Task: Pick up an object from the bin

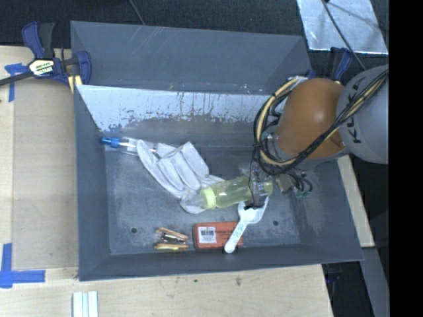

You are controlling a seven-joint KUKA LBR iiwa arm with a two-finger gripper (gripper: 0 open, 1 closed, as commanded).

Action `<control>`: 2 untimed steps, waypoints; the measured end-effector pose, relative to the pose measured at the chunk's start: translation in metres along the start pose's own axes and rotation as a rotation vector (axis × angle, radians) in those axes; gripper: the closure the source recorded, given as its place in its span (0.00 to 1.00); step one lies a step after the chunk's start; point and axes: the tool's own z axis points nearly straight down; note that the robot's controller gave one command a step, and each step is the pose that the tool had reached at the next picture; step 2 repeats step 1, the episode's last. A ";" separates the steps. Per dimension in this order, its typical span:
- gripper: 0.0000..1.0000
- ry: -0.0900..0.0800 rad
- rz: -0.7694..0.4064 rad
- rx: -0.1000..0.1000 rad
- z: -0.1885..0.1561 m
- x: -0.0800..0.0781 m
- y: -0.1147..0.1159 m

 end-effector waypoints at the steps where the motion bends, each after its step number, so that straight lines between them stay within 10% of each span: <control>1: 1.00 0.001 -0.002 0.001 -0.118 0.016 0.007; 2: 1.00 0.001 -0.002 0.001 -0.118 0.016 0.007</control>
Offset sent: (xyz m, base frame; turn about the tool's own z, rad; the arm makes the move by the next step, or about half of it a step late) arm 0.0000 0.0000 0.0000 0.0000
